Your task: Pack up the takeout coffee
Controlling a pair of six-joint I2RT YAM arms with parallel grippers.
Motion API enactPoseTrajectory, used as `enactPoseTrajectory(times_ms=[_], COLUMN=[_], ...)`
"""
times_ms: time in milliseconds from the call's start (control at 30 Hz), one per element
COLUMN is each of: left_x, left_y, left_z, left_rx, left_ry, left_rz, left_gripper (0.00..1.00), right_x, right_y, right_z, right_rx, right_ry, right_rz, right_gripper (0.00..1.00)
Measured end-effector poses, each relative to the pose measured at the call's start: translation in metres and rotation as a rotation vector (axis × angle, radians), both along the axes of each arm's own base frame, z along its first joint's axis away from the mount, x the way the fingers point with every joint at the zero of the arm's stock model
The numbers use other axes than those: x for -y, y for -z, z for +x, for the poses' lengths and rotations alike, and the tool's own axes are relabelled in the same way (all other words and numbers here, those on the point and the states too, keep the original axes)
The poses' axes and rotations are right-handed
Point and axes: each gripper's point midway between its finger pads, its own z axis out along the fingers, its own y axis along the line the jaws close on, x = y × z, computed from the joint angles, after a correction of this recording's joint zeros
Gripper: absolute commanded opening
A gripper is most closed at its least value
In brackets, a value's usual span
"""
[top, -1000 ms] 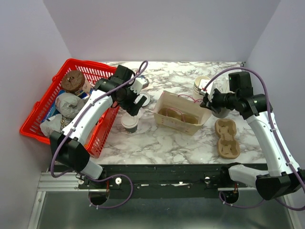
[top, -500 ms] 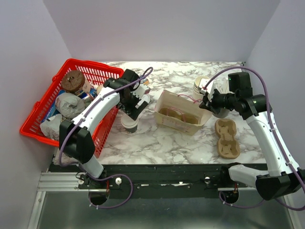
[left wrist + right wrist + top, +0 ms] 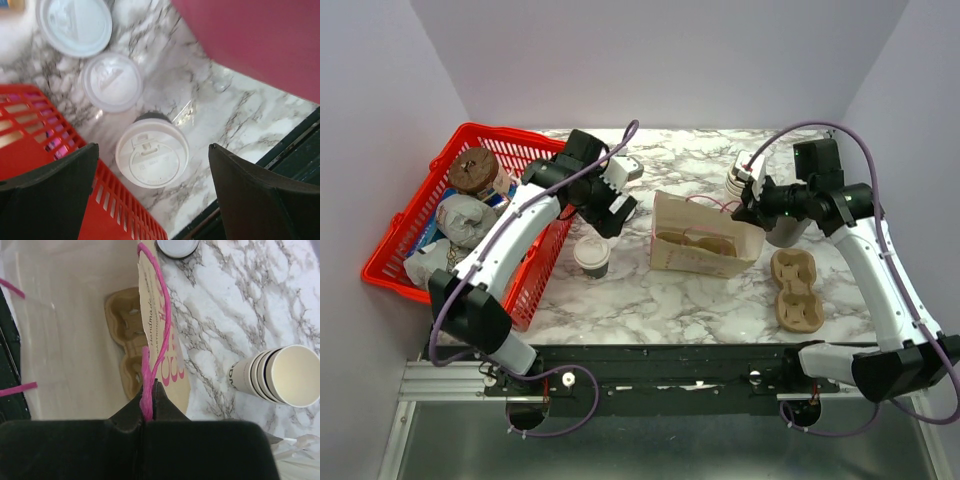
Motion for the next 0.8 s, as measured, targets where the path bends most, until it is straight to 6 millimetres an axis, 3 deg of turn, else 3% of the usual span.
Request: enactPoseTrajectory(times_ms=[167, 300, 400, 467, 600, 800], left_x=[0.014, 0.025, 0.046, 0.061, 0.097, 0.135], left_y=[-0.047, -0.090, -0.114, -0.118, -0.104, -0.081], left_z=[-0.015, -0.044, -0.065, -0.072, -0.075, -0.063], left_rx=[0.202, 0.372, 0.456, 0.471, 0.453, 0.421], left_ry=[0.241, 0.459, 0.608, 0.681, 0.783, 0.841], left_rz=[-0.122, -0.224, -0.297, -0.327, -0.361, -0.381], left_gripper=[0.97, 0.97, 0.95, 0.95, 0.91, 0.66], right_x=[-0.002, -0.002, -0.003, -0.003, -0.004, -0.006], right_y=[0.012, 0.013, 0.012, 0.013, 0.015, 0.016], right_z=[0.007, 0.008, 0.010, 0.011, 0.016, 0.022], right_rx=[-0.044, -0.051, -0.049, -0.054, -0.064, -0.078], right_ry=[0.003, 0.006, 0.010, 0.015, 0.023, 0.035], right_rz=[-0.008, -0.007, -0.003, 0.000, 0.005, 0.012], right_gripper=[0.01, 0.01, 0.00, 0.01, 0.01, 0.01])
